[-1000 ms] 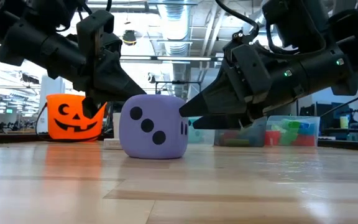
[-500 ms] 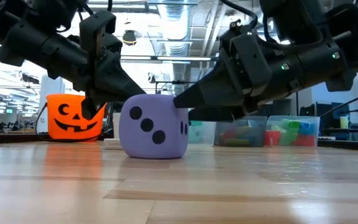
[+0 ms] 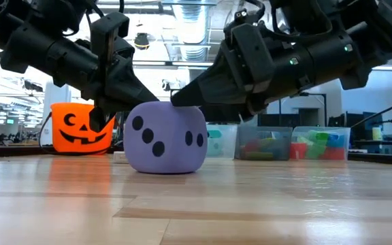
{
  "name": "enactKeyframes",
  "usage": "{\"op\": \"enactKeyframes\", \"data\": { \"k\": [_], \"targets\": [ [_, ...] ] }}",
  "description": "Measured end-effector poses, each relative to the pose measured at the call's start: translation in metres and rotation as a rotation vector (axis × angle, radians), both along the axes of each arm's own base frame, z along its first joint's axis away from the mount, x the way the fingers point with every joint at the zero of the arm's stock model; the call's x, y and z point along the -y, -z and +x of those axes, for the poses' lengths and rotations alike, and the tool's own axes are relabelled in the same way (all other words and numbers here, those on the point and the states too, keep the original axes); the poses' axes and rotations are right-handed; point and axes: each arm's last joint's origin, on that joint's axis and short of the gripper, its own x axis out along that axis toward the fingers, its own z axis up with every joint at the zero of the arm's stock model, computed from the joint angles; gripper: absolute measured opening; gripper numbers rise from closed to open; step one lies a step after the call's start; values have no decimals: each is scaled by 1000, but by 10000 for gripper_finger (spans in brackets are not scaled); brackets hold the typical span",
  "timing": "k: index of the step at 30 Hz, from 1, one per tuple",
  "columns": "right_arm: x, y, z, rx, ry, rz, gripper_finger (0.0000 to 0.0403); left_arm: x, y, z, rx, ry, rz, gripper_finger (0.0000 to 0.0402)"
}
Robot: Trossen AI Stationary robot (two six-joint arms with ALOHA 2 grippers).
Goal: Pick & Place Toys
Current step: Put the violet dice into the left transparent bin
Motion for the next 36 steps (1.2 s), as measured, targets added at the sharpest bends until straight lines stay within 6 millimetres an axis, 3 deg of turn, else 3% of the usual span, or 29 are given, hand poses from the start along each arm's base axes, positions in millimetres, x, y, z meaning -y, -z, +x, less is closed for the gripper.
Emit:
{"op": "enactKeyframes", "data": {
  "k": [26, 33, 36],
  "targets": [
    [-3, -2, 12, -135, 71, 148, 400, -1, 0, 0, 7, -29, -18, 0],
    [-1, 12, 6, -336, 95, 72, 397, -2, 0, 0, 7, -48, -10, 0],
    [-1, 4, 12, -339, 110, 59, 397, -3, 0, 0, 3, -57, -4, 0]
  ]
}}
